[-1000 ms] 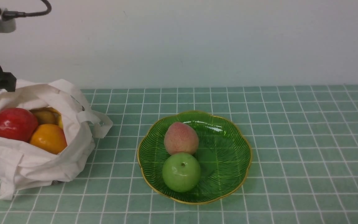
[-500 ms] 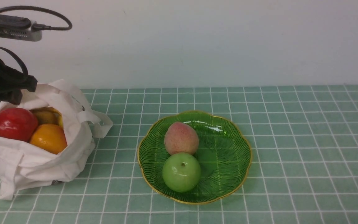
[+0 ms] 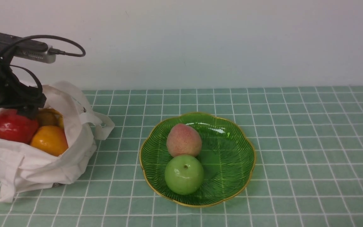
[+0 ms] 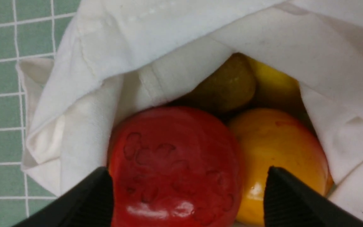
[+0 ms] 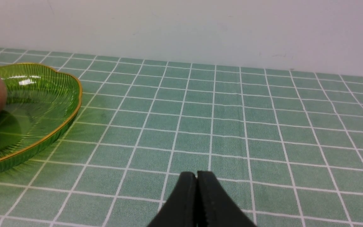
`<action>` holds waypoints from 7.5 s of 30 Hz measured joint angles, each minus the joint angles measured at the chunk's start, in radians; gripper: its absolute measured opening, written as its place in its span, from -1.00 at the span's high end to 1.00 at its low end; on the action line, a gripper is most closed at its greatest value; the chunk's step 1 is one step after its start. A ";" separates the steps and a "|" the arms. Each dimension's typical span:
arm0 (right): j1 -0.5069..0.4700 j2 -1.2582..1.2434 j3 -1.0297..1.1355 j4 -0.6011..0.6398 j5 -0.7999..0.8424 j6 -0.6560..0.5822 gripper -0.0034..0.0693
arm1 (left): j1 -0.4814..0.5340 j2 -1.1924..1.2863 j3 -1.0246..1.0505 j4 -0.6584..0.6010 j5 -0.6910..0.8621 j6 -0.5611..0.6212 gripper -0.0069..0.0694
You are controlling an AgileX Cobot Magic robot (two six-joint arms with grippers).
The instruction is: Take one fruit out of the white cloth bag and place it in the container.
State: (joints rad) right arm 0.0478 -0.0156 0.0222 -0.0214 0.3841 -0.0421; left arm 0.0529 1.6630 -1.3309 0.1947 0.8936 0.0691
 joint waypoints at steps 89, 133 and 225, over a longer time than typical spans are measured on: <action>0.000 0.000 0.000 0.000 0.000 0.000 0.95 | -0.693 0.215 -0.010 -0.570 -0.284 0.102 -0.94; 0.000 0.000 0.000 0.000 0.000 0.000 0.95 | -0.693 -1.157 0.569 -0.260 -0.166 -0.215 0.84; 0.000 0.000 0.000 -0.002 0.001 0.000 0.95 | -0.047 -1.673 1.356 -0.189 -0.508 -0.178 0.84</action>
State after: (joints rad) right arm 0.0478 -0.0156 0.0222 -0.0239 0.3852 -0.0421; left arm 0.0057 -0.0104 0.0250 0.0053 0.3851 -0.1085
